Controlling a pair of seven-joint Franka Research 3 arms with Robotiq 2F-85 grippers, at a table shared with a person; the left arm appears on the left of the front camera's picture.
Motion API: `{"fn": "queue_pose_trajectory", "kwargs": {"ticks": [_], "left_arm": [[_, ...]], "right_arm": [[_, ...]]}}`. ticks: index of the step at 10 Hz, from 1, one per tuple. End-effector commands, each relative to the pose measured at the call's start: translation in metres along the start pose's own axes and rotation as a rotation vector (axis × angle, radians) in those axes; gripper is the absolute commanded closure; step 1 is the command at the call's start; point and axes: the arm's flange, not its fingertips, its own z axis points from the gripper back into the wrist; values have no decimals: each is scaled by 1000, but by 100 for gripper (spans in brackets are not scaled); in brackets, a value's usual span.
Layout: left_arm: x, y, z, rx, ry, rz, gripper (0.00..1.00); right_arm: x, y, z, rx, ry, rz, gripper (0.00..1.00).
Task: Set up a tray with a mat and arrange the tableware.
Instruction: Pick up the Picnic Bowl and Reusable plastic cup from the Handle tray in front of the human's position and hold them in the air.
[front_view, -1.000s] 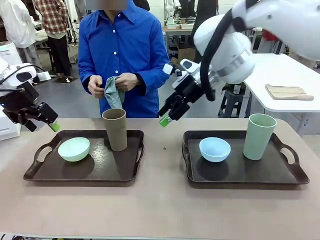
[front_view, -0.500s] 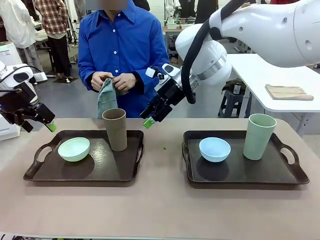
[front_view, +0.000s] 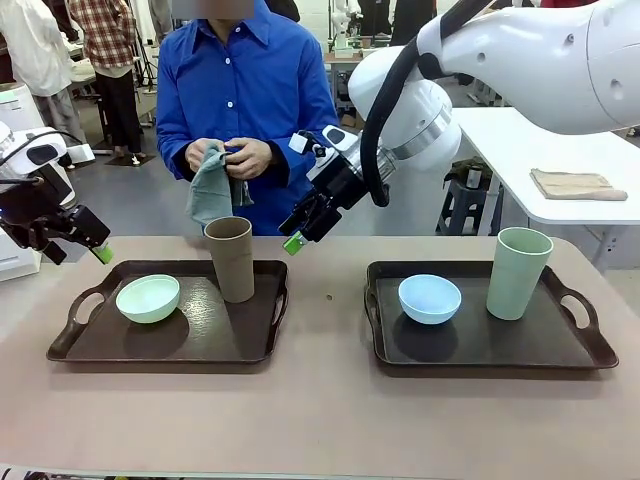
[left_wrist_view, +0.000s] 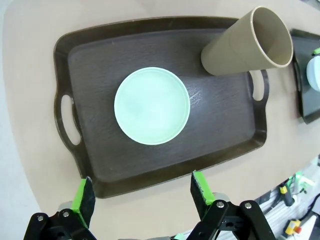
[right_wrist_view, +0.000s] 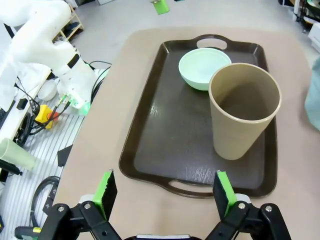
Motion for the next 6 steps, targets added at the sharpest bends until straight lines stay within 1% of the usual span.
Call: {"fn": "queue_pose_trajectory", "kwargs": {"ticks": [1,2,3,4,6], "left_arm": [[0,0,0,0,0,0,0],[4,0,-12,-47,25,6,0],[7,0,-20,-49,12,11,0],[8,3,-27,-54,24,0,0],[9,11,-41,-57,56,25,0]], "right_arm": [[0,0,0,-2,0,0,0],[-24,-23,-3,-91,-87,42,0],[-41,-38,-9,-160,-105,30,0],[-50,-48,-18,-186,-80,33,0],[-55,-61,-33,-155,-48,37,0]]}}
